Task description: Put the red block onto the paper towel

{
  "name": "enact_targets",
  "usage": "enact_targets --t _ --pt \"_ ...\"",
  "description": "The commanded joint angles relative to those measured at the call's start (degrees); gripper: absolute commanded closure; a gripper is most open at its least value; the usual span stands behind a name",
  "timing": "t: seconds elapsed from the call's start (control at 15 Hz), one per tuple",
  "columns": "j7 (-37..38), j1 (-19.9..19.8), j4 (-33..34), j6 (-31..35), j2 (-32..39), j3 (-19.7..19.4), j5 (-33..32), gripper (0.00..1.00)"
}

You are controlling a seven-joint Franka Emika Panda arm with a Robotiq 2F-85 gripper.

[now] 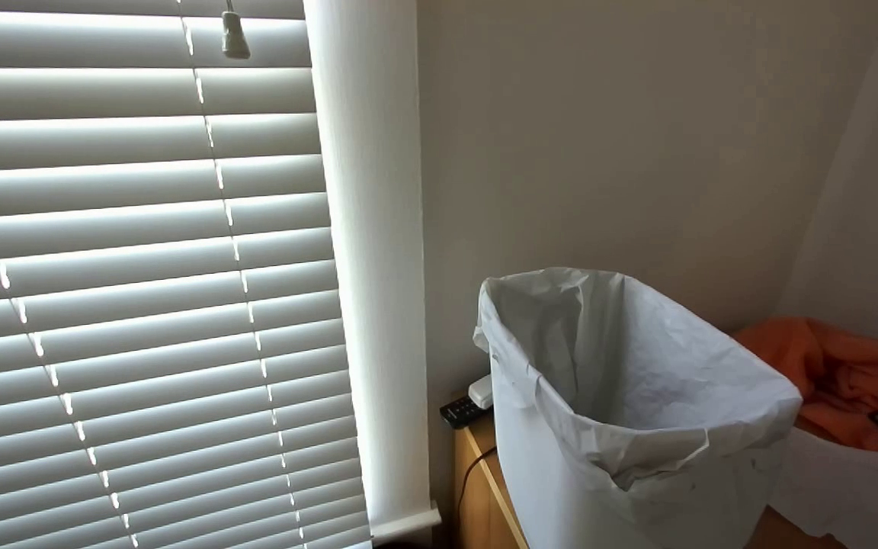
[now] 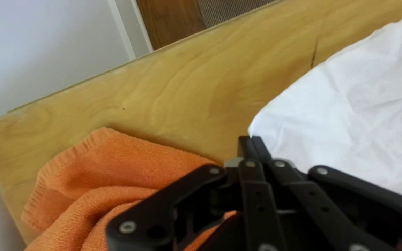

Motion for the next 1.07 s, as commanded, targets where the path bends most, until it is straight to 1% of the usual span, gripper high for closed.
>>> enact_targets --t 0.0,0.2,0.67,1.0 --pt "0.4 0.4 -1.9 -2.6 -2.3 -0.8 -3.8 1.0" --pt "0.3 0.4 -2.4 -3.8 -2.9 -0.6 -5.3 1.0" --pt "0.5 0.4 -3.2 -4.4 -3.0 -0.4 -6.5 1.0" --pt "0.3 0.6 -3.6 -6.0 -3.3 -0.5 -7.8 1.0"
